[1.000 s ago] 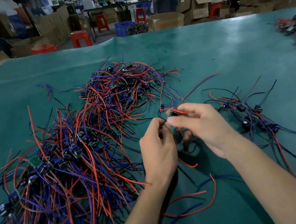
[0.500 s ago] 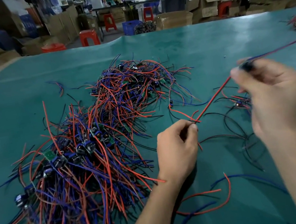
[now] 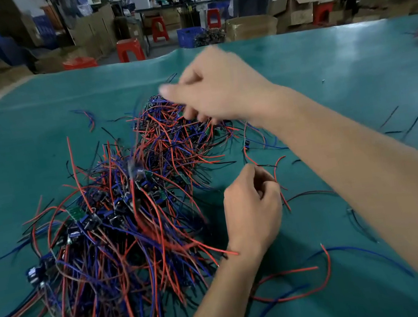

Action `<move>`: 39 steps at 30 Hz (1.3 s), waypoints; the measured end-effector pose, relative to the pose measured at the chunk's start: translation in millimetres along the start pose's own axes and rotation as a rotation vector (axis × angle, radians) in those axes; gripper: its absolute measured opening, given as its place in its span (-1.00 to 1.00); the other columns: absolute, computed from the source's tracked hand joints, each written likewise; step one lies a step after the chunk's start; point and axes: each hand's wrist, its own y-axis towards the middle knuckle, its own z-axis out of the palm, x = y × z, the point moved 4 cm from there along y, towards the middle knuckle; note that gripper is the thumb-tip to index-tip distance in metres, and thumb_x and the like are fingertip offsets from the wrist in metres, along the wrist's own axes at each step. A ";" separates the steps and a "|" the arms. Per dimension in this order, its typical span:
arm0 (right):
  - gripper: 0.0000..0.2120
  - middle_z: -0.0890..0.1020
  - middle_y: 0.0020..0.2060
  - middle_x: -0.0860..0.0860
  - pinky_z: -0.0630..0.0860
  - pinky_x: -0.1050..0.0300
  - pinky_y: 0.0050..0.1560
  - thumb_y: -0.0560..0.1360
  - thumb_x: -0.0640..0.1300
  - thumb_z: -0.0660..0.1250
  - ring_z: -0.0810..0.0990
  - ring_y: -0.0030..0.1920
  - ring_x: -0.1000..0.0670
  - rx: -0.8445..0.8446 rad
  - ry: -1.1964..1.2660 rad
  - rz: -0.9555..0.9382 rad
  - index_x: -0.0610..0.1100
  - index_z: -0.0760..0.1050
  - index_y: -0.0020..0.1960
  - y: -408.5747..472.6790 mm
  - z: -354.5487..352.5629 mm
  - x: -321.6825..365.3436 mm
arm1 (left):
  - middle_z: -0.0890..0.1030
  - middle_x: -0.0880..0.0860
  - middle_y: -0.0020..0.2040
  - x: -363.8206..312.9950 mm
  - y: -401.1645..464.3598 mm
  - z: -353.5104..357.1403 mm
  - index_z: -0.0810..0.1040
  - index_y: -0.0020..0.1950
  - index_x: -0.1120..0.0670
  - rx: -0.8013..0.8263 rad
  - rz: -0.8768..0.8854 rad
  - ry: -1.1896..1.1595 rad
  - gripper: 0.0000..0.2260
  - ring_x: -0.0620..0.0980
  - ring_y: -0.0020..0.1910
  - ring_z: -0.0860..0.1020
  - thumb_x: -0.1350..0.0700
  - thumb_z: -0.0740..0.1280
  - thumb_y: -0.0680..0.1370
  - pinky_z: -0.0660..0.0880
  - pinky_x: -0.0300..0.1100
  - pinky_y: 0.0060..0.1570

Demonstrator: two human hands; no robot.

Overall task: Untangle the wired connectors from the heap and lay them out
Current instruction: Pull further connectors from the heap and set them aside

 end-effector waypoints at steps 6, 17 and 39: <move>-0.63 0.62 0.22 -0.19 0.55 0.00 0.20 0.44 0.05 0.46 0.59 0.24 -0.24 0.120 -0.450 0.389 -0.09 0.59 0.17 -1.2 28.2 -113.6 | 0.56 -0.03 -0.24 3.7 0.9 -4.1 0.46 -0.10 0.10 -0.082 -0.049 -0.036 -0.91 0.00 -0.22 0.46 0.28 0.25 0.49 0.44 -0.04 -0.09; -0.80 0.61 -0.40 -0.09 0.55 0.28 -0.39 0.47 -0.50 0.33 0.62 -0.41 0.03 -0.203 1.102 0.495 -0.21 0.54 -0.11 -81.5 -9.4 -124.9 | 0.66 -0.01 -0.18 8.4 -0.8 -1.9 0.44 0.01 0.03 -0.114 -0.036 -0.090 -0.84 0.04 -0.23 0.62 0.00 0.15 0.69 0.56 0.08 -0.15; -0.56 0.61 -0.15 -0.14 0.48 0.42 -0.52 0.30 -0.46 0.35 0.67 -0.24 0.08 0.021 1.825 0.416 -0.15 0.68 0.10 -121.5 15.2 -118.3 | 0.67 -0.09 0.16 5.4 -1.1 3.6 0.45 0.36 -0.07 0.008 -0.016 -0.197 -0.74 -0.03 -0.24 0.70 0.08 0.19 0.68 0.62 0.06 -0.19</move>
